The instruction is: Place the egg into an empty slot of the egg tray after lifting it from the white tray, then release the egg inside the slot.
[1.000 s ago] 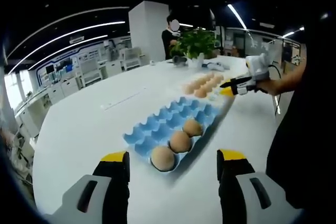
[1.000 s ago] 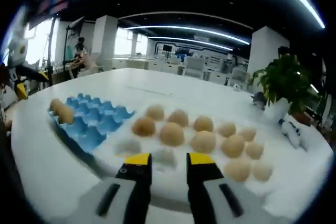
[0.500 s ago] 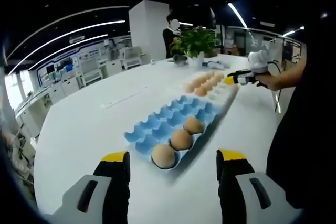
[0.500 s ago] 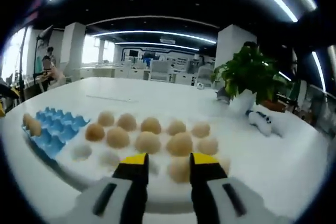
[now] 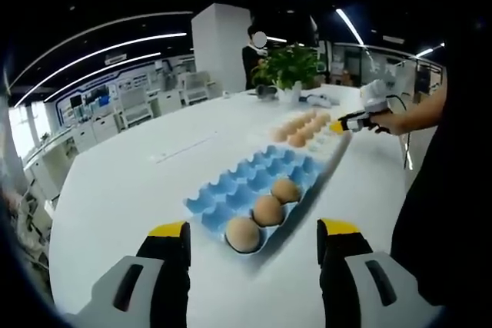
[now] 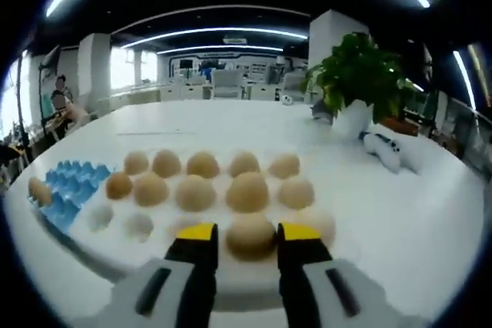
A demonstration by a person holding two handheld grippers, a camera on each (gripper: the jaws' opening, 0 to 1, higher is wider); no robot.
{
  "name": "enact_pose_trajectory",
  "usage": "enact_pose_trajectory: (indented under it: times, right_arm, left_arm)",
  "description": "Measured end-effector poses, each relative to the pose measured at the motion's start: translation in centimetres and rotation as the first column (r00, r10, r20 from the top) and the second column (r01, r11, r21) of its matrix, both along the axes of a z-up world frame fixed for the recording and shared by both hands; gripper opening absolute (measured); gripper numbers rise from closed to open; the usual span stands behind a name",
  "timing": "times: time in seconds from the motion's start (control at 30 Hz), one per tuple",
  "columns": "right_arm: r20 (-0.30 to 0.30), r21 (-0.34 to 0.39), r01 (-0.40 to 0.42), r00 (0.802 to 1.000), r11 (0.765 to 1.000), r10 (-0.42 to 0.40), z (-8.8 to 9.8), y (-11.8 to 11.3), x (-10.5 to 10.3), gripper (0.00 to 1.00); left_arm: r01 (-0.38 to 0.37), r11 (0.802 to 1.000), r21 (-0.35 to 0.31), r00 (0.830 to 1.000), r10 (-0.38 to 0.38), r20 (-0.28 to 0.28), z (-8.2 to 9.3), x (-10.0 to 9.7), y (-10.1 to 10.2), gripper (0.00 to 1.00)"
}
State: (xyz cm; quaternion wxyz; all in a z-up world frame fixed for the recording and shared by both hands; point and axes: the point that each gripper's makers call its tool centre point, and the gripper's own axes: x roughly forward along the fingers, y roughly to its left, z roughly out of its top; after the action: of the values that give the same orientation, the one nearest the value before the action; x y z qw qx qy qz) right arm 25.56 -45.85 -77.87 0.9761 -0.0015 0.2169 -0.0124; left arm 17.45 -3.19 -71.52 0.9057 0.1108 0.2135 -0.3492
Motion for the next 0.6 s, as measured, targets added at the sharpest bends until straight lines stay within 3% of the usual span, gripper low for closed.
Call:
enact_pose_trajectory:
  times: [0.13,0.2,0.4,0.6]
  right_arm:
    - [0.003,-0.063,-0.003,1.0,0.998,0.003,0.1,-0.3,-0.2,0.25]
    - [0.011,-0.02,-0.002,1.0,1.0,0.002,0.1,0.0,-0.1,0.24]
    - [0.032,-0.075,-0.024,0.999,0.997,0.027,1.4,0.1,-0.3,0.24]
    - [0.067,-0.059,-0.043,0.997,0.997,0.047,3.1,0.6,-0.5,0.24]
  left_arm:
    - [0.003,1.0,0.005,1.0,-0.003,-0.006,-0.3,-0.1,0.0,0.67]
    - [0.004,1.0,0.005,1.0,-0.004,-0.008,-0.3,-0.2,0.0,0.68]
    - [-0.005,1.0,0.002,1.0,0.005,-0.006,-0.4,-0.1,0.2,0.68]
    - [-0.005,1.0,0.0,1.0,0.005,-0.011,-0.6,-0.2,0.2,0.67]
